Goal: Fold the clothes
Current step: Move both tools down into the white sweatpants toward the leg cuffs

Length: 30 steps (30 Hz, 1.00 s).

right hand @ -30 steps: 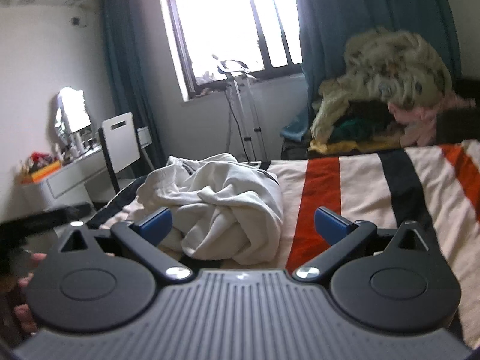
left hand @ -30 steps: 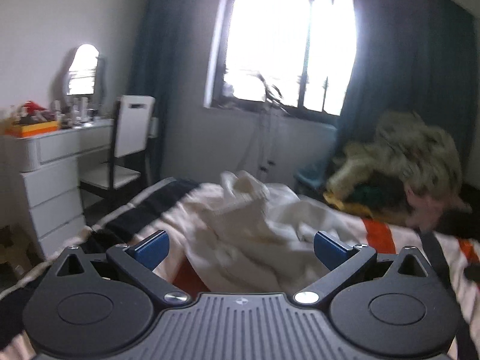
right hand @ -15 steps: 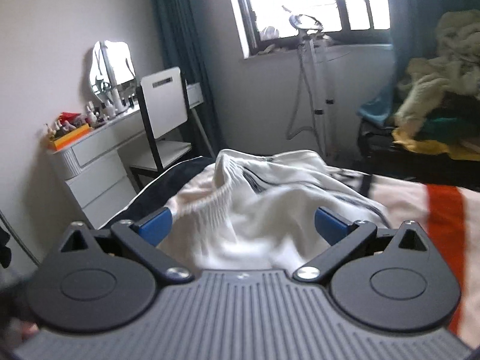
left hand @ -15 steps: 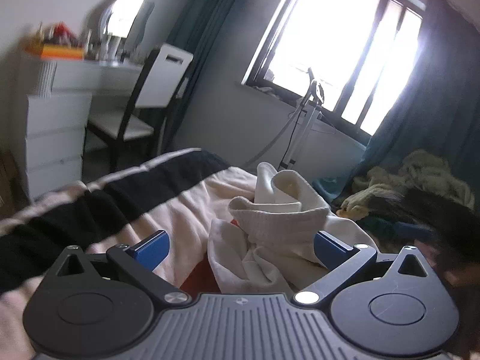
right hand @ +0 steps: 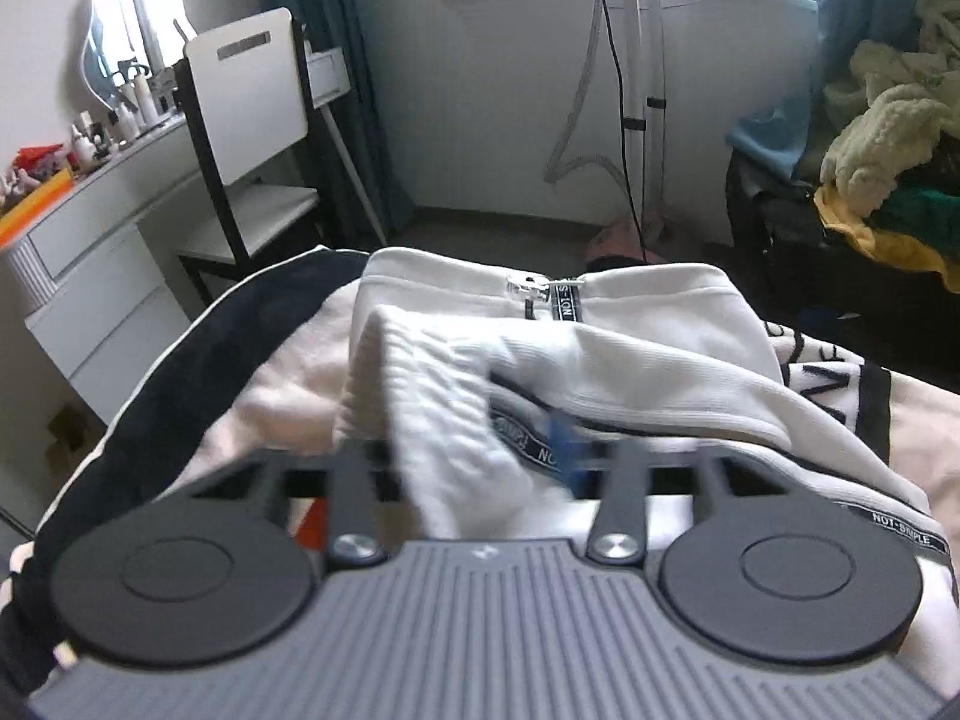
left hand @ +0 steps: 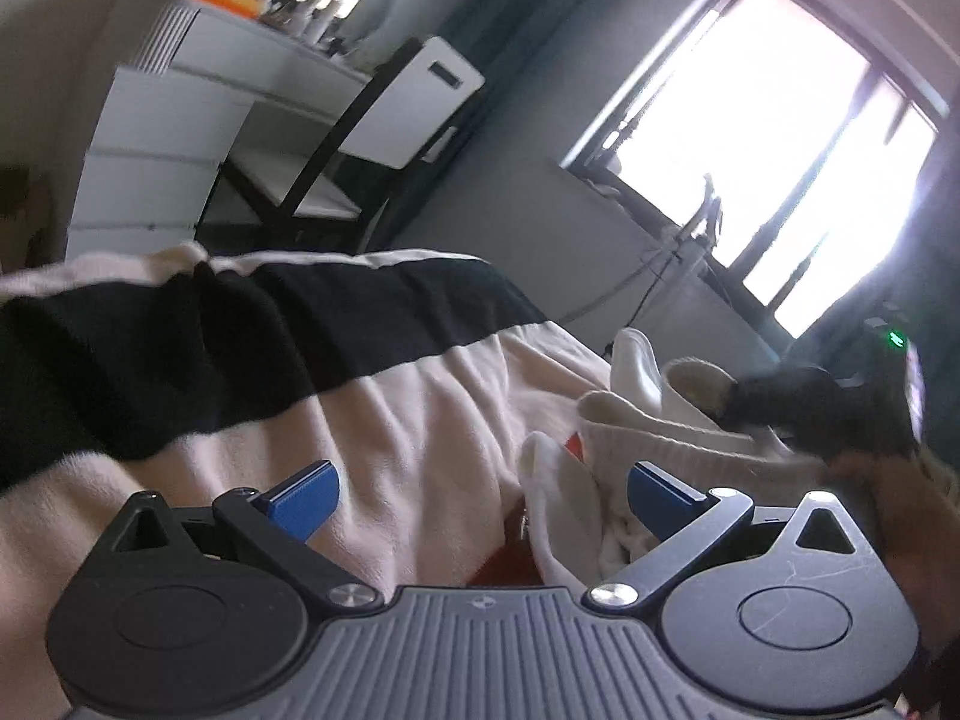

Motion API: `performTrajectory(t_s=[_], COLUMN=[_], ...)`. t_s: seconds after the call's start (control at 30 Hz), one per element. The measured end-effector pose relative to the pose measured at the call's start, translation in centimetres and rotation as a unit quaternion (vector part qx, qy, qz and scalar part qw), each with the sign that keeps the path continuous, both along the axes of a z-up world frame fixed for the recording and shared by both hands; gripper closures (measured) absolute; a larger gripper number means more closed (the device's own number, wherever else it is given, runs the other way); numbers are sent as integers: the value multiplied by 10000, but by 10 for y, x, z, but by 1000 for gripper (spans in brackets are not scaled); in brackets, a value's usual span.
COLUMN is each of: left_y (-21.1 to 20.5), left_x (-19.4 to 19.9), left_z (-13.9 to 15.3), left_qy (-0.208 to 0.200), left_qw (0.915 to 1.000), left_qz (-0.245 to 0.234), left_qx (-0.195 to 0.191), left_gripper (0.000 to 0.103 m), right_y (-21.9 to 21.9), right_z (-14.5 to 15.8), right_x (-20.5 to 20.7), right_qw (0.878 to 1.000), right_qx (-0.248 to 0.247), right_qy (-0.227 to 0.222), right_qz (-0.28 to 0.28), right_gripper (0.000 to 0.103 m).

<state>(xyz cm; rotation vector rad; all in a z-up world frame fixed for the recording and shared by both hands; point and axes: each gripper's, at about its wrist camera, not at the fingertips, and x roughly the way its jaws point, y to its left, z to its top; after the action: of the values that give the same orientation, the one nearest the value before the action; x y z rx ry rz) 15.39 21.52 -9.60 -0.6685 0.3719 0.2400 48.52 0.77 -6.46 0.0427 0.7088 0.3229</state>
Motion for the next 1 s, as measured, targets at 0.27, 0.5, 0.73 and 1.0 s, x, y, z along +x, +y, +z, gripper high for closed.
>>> performTrajectory(t_s=[0.27, 0.5, 0.73, 1.0], left_y=[-19, -53, -92, -153], left_x=[-15, -48, -97, -125], left_z=[13, 42, 68, 68], left_qy=[-229, -549, -662, -470], left_qw=[9994, 9950, 9874, 9722], left_qz=[-147, -569, -1239, -2082], left_qx=[233, 614, 734, 961], left_gripper=[0, 0, 0, 0], right_y=[-67, -156, -224, -269], right_z=[60, 86, 55, 2], right_x=[-102, -250, -362, -422], right_qw=[9871, 9692, 9720, 9585], right_qx=[543, 865, 1126, 1844], right_qy=[-1368, -2007, -1339, 227], right_qz=[-629, -1136, -1570, -2164], right_gripper=[88, 88, 90, 91])
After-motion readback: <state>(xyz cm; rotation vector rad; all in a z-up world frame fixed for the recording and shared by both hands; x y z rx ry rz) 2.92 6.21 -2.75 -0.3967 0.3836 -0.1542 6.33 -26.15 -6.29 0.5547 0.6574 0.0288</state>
